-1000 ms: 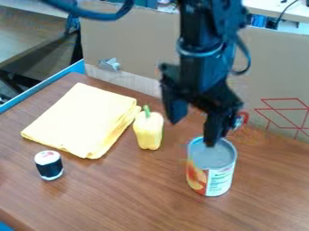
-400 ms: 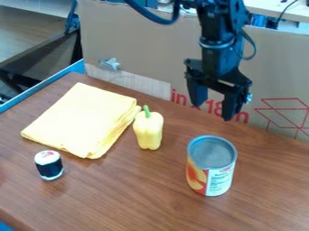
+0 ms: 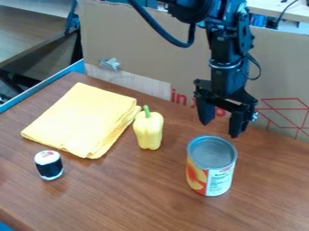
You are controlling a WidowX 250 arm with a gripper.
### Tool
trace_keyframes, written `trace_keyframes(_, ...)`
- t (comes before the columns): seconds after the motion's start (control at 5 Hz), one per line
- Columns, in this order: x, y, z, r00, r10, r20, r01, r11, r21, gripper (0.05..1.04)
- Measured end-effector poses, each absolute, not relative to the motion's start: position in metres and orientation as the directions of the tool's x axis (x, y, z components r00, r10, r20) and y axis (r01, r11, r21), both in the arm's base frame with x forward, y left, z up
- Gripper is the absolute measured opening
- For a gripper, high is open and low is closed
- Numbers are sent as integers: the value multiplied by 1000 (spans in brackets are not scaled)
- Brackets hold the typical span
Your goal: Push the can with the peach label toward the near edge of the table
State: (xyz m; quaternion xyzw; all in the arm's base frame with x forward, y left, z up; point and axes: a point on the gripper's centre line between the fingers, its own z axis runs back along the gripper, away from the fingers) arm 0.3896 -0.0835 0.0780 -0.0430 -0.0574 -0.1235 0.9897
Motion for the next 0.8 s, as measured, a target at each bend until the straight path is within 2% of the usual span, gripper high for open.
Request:
trace_keyframes(0.4,363,-79,34,975,-222,27,223,971,-80,1001)
trace_keyframes(0.6,345,-78,35,983,-180,19,181,980,-87,1001)
trace_keyframes(0.8,315,-89,41,986,-166,6,166,977,-131,1001)
